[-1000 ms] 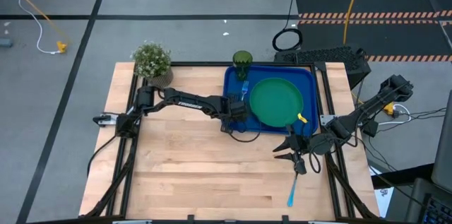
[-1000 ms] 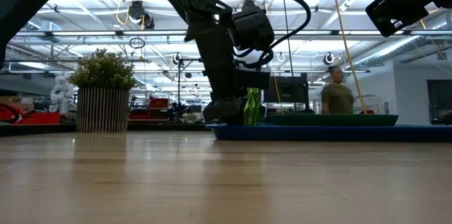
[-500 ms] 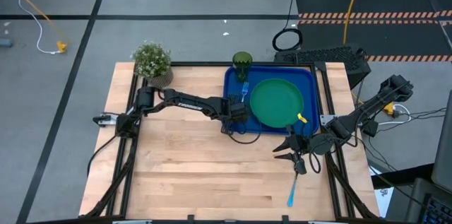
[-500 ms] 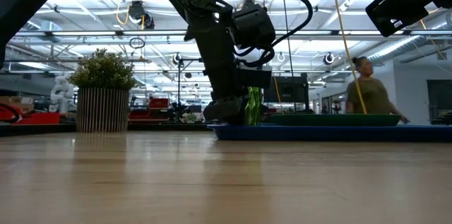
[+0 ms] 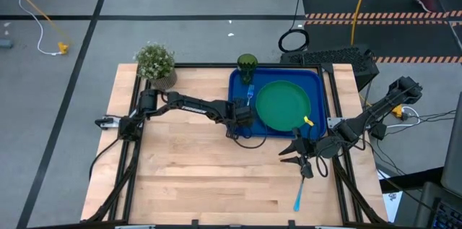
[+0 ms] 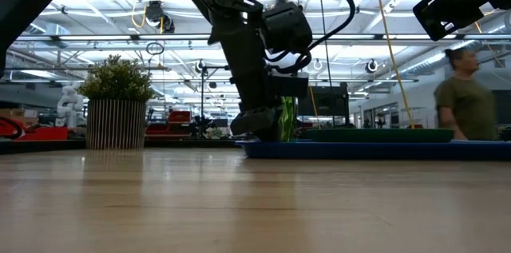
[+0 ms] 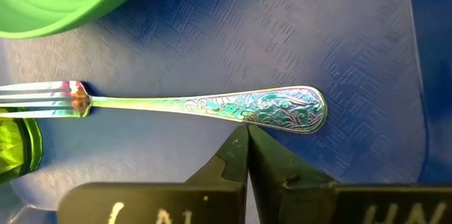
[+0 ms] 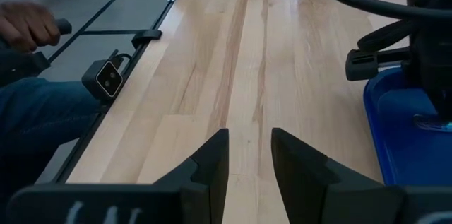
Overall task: Pick and place plate/cup/fork/spoon on tray
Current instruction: Put the blue fork on the blue serving tray to the left of the green plate
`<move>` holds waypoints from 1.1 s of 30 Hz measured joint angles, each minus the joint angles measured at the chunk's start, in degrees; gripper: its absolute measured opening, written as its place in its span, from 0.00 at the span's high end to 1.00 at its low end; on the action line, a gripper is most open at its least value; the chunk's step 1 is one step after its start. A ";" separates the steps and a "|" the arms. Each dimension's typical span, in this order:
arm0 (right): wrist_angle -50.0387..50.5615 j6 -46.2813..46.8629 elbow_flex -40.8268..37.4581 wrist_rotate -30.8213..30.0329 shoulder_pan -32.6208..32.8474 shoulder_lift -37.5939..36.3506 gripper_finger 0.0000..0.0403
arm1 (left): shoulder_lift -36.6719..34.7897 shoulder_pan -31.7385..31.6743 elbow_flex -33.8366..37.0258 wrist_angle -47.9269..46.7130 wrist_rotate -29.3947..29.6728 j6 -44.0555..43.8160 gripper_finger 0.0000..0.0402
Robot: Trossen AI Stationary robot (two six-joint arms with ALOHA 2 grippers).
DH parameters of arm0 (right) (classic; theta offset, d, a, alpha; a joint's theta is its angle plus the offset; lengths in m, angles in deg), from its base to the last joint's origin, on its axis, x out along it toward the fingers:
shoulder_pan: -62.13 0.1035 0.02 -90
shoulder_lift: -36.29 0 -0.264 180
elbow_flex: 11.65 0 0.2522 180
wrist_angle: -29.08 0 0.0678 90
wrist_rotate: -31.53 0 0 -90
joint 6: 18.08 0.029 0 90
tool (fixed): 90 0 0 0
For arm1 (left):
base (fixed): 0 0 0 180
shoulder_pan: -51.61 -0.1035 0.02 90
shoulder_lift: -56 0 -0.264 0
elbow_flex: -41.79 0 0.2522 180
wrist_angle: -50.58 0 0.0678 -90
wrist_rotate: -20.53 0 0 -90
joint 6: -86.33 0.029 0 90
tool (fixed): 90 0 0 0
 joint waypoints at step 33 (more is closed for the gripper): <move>-0.04 0.20 0.02 -0.02 0.00 -0.01 0.76 | -0.17 0.79 0.00 6.47 -0.95 -2.70 0.95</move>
